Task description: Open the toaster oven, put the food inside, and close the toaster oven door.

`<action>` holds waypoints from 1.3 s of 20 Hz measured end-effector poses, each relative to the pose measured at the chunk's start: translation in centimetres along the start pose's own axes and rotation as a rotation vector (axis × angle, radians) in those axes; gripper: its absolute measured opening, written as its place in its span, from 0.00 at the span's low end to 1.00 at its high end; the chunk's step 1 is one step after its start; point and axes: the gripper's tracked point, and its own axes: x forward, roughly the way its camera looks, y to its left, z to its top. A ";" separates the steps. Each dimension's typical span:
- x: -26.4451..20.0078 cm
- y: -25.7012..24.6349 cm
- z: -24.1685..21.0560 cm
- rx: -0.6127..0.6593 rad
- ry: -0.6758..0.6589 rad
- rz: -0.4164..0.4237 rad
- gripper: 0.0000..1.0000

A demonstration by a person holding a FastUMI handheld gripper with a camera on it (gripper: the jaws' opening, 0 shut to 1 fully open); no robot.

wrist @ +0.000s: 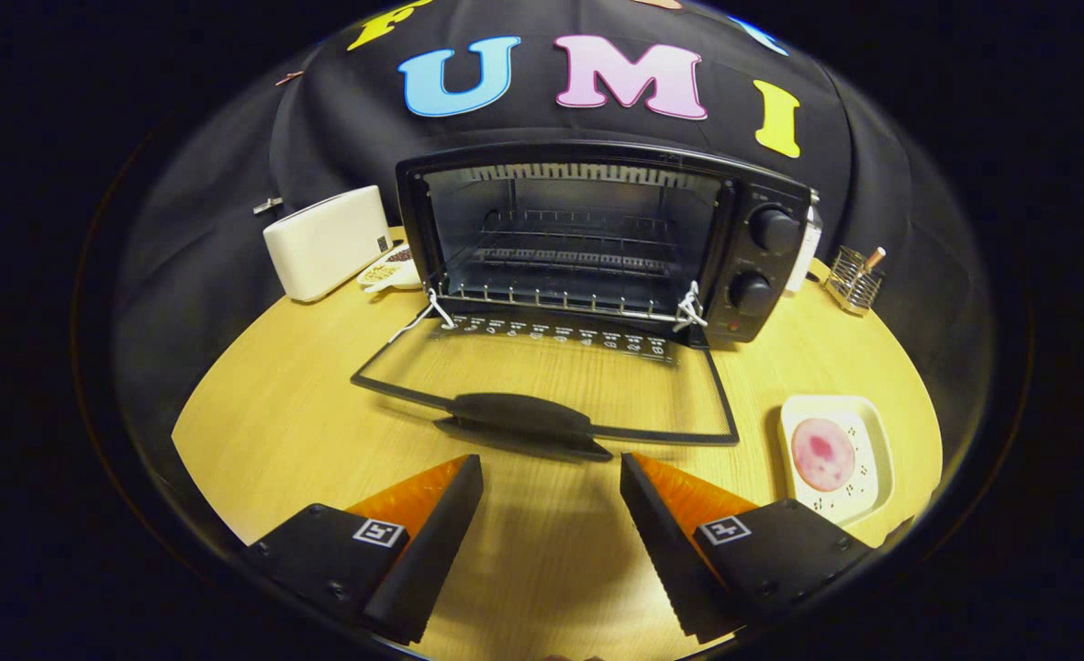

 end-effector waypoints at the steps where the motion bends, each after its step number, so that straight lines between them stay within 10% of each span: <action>1: -0.9 -0.4 0.5 0.003 -0.013 0.010 1.00; 14: -10.2 -18.0 9.2 0.286 -0.101 -0.124 0.98; 26: -5.8 -22.6 3.1 0.350 0.153 0.035 1.00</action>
